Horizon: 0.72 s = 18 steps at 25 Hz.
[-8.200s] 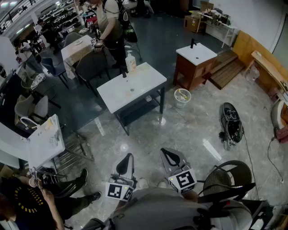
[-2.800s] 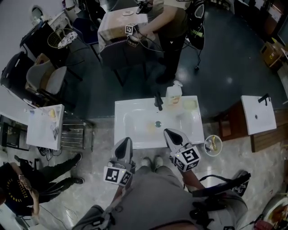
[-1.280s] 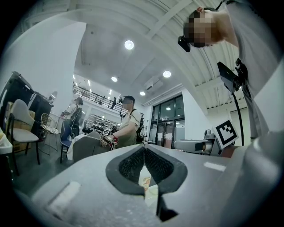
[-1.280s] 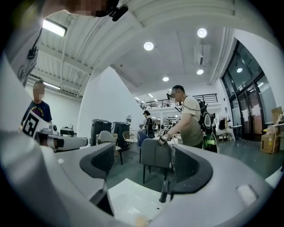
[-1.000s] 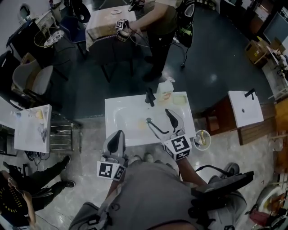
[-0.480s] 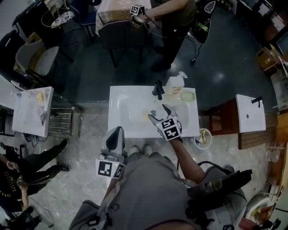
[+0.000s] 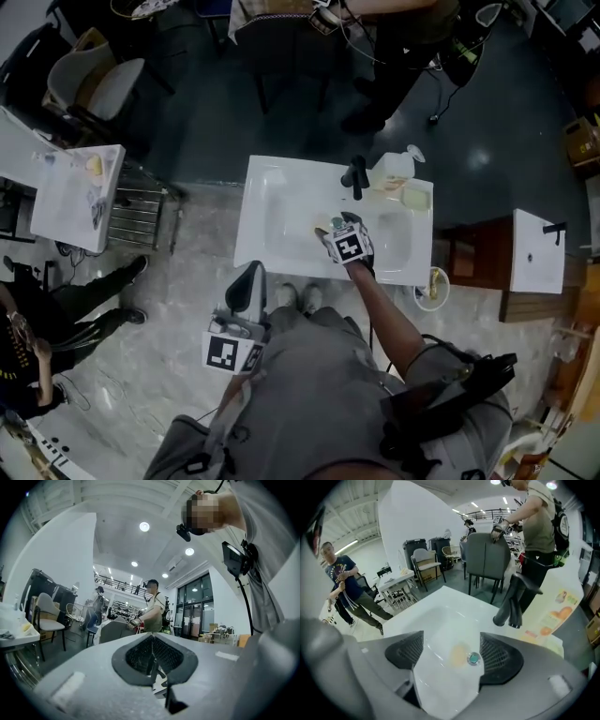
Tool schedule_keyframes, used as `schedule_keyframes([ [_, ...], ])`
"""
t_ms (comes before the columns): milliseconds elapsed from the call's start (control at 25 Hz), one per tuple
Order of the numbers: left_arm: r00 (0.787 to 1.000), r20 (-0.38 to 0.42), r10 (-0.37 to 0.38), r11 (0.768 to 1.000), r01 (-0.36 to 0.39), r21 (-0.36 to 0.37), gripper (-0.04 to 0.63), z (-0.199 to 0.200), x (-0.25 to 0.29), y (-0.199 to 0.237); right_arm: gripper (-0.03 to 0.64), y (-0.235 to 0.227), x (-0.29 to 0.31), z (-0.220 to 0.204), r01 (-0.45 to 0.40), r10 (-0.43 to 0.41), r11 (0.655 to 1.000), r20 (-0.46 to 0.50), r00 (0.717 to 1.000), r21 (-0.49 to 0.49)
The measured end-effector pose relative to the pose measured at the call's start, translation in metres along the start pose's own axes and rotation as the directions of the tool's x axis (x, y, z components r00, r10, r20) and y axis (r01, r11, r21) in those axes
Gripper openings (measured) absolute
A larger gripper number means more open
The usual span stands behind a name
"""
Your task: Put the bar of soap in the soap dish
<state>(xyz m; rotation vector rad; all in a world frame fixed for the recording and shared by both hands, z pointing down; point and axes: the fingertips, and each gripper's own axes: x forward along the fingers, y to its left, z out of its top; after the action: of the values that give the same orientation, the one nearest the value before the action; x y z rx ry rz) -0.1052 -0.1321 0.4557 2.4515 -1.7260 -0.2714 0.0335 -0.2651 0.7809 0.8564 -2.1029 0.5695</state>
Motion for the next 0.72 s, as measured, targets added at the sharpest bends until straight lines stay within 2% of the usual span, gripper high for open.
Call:
schedule_keyframes([
  [240,0.998,-0.056,0.031,0.999,-0.031,-0.013,-0.008,-0.019,-0.001,0.004,0.365,-0.024,0.069,-0.043,0.046,-0.041,0.999,-0.149,0.988,0.028],
  [440,0.998,-0.044,0.038,0.999,-0.039,-0.020,-0.008,-0.023,0.000,0.005,0.350,-0.043,0.111,-0.081,0.081,-0.071,0.997,-0.293,0.954,0.022],
  [720,0.984,-0.129,0.121,0.992,-0.125,-0.021,-0.008,-0.046,-0.022,0.026,0.345,-0.050,0.158,-0.102,0.068,-0.048,0.997,-0.357,0.933,0.043],
])
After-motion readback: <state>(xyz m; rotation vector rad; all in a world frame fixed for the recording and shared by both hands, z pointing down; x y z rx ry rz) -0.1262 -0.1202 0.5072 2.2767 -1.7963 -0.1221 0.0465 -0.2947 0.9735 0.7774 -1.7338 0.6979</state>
